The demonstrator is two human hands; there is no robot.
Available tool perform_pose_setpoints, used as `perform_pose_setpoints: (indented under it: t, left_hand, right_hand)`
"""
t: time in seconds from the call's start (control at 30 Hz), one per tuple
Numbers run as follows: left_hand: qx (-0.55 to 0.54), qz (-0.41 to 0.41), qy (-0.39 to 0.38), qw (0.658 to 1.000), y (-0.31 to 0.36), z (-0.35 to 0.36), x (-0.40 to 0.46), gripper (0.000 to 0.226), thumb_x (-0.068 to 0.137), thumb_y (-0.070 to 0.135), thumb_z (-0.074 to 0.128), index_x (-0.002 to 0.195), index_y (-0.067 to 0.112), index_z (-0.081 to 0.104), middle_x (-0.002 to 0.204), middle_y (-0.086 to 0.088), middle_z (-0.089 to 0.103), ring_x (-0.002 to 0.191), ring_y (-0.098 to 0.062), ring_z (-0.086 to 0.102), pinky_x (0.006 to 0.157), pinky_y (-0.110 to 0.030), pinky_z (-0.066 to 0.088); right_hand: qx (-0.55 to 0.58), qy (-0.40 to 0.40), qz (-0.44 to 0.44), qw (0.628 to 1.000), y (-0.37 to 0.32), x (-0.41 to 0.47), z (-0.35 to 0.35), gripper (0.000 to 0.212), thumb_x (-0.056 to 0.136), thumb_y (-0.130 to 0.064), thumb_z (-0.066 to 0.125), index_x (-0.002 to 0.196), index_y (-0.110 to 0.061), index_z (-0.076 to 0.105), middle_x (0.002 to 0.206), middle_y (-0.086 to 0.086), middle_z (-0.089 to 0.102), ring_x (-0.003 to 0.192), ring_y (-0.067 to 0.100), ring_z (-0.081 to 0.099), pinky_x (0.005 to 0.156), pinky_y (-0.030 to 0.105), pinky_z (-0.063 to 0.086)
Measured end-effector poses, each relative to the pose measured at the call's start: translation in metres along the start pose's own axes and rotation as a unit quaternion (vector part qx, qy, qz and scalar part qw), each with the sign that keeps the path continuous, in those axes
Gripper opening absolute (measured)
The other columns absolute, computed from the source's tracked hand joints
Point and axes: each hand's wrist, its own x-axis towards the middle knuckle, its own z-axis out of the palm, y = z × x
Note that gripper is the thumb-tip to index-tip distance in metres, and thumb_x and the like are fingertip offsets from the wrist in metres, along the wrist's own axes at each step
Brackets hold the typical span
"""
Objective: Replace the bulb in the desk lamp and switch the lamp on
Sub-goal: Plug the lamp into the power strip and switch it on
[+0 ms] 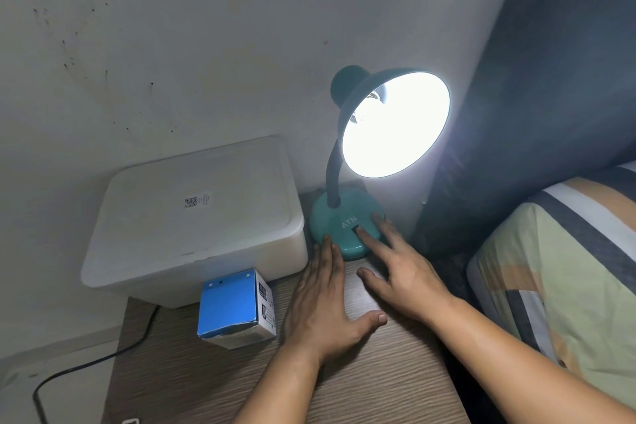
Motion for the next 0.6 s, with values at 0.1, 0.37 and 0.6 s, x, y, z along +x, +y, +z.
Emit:
perform_pose_setpoints:
  t: [0.1,0.37,0.6]
  left_hand:
    - [-0.005,0.001,-0.002,1.000,-0.0004,0.0001,0.0000,0.128,0.066,0.093,0.041,0.159,0.022,-0.011,0.165,0.003,-0.021,0.140,0.000,-0.030,0.102,-0.013,-0.027]
    - [-0.011,0.017,0.016,1.000,-0.0025,0.0015,-0.0004,0.131,0.067,0.094,0.040,0.154,0.020,-0.024,0.159,0.005,-0.038,0.148,-0.007,-0.031,0.113,-0.018,-0.019]
    - [-0.011,0.025,0.025,0.999,-0.0071,0.0075,0.0003,0.128,0.068,0.098,0.033,0.148,0.023,-0.032,0.161,0.004,-0.036,0.151,-0.011,-0.025,0.120,-0.024,-0.010]
  right_hand:
    - [-0.012,-0.002,-0.007,1.000,-0.0020,0.0020,-0.0045,0.070,0.083,-0.055,0.049,0.148,-0.048,0.024,0.162,-0.004,0.016,0.146,0.022,0.027,0.112,0.040,0.038]
    - [-0.016,0.010,-0.021,1.000,-0.0055,0.0052,-0.0087,0.076,0.078,-0.047,0.061,0.146,-0.047,0.027,0.158,0.000,0.020,0.140,0.025,0.035,0.104,0.041,0.045]
    - [-0.007,0.013,-0.020,1.000,-0.0038,0.0064,-0.0032,0.082,0.076,-0.044,0.067,0.150,-0.038,0.030,0.161,-0.001,0.012,0.142,0.023,0.033,0.107,0.039,0.043]
